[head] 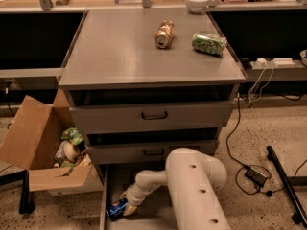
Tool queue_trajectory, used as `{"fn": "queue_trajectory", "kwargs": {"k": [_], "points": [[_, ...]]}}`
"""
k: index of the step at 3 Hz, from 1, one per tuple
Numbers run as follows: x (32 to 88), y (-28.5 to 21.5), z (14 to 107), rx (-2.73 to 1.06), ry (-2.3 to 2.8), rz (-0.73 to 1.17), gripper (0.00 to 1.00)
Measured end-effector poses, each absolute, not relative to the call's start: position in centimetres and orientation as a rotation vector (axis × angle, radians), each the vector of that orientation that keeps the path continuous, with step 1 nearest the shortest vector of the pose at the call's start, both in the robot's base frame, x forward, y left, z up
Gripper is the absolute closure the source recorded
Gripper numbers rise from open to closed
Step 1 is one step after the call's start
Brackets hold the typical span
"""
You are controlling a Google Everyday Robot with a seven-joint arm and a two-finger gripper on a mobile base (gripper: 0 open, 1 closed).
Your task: Pick pepsi can from bottom drawer and place on counter
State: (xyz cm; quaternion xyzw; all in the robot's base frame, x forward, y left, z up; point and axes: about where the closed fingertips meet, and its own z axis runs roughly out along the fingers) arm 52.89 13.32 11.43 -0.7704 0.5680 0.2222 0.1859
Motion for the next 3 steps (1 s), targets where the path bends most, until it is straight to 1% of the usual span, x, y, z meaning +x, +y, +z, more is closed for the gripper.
{"fn": "queue_trajectory", "kwargs": {"k": [1,2,3], "points": [[52.5,13.3,13.7,-2.146,1.511,0.632,0.98],[51.8,12.3,18.1,-2.086,1.394,0.62,1.0],[50.3,10.0,21.9,-2.03,1.332,0.621,1.0]]}}
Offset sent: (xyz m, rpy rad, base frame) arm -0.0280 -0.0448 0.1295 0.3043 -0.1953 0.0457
